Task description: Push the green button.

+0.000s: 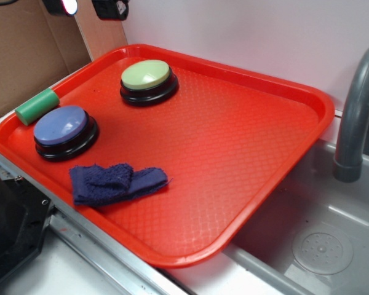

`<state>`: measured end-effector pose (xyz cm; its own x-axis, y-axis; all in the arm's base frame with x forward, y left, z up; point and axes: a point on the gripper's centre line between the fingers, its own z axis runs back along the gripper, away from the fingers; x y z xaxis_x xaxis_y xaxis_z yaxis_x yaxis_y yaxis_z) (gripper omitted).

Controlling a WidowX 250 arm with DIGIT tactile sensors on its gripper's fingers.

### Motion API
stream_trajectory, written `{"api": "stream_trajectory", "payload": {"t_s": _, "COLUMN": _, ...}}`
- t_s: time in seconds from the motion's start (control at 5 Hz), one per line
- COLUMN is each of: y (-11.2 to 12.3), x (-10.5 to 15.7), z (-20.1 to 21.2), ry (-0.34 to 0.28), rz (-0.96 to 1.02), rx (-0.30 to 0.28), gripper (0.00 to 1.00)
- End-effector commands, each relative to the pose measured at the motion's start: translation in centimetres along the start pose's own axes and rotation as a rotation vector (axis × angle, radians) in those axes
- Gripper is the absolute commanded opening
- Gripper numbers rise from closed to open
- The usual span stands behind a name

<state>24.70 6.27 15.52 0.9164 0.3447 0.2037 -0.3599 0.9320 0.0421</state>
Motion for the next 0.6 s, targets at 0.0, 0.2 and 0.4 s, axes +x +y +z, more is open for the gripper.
{"api": "stream_trajectory", "payload": {"t_s": 0.0, "y": -0.1, "x": -0.2, "z": 3.2, "ry": -0.086, "rz": -0.004, "rx": 0.013, "gripper": 1.00}}
{"api": "stream_trajectory", "payload": {"t_s": 0.2, "y": -0.1, "x": -0.7, "z": 3.9, "ry": -0.094, "rz": 0.011, "rx": 0.018, "gripper": 1.00}}
{"api": "stream_trajectory", "payload": {"t_s": 0.4, "y": 0.5, "x": -1.3, "z": 4.7, "ry": -0.061, "rz": 0.050, "rx": -0.004, "gripper": 1.00}}
